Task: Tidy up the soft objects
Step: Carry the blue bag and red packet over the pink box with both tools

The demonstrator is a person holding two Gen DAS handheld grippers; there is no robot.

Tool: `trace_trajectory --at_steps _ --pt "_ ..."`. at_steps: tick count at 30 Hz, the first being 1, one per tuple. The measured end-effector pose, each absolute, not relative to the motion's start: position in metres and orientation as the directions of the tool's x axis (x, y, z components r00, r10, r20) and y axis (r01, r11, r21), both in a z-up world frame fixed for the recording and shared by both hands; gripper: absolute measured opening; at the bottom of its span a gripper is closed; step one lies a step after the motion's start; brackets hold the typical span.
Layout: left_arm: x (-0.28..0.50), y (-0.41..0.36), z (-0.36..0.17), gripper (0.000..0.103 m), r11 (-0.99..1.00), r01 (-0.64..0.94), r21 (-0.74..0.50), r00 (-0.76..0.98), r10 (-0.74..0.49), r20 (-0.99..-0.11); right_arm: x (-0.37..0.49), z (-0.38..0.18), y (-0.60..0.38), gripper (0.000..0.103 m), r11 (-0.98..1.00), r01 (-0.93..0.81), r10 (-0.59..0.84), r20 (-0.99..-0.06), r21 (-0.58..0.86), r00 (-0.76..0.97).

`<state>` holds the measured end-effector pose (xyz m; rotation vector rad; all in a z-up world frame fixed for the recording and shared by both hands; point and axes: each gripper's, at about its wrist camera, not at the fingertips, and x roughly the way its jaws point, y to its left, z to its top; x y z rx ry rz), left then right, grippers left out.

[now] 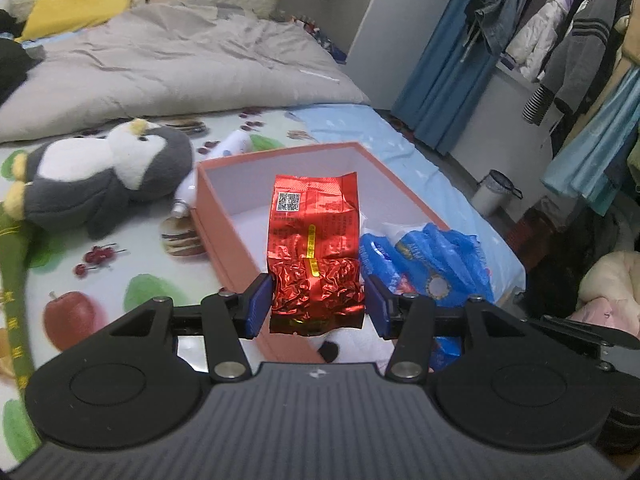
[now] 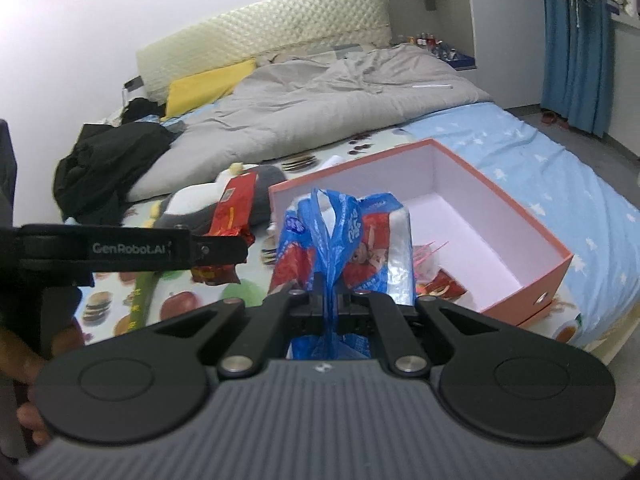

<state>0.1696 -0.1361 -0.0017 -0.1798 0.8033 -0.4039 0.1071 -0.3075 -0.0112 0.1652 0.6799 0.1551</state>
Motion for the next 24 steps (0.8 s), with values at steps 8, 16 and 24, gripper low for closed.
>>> trace_trajectory --at_steps 8,16,24 --pt "0.213 -0.168 -0.014 0.057 0.904 0.312 -0.293 0.600 -0.427 -0.677 0.141 -0.020 -0.325 0.006 0.981 -0.059 0.164 -0.626 0.184 0.763" --pt "0.268 -0.175 -0.046 0.057 0.921 0.286 -0.266 0.556 -0.385 -0.736 0.188 -0.046 -0.338 0.006 0.974 -0.046 0.186 -0.672 0.220 0.717" --pt "0.335 -0.186 -0.075 0.057 0.927 0.258 -0.271 0.501 -0.369 -0.783 0.241 -0.075 -0.354 0.006 0.970 -0.008 0.191 -0.736 0.245 0.649"
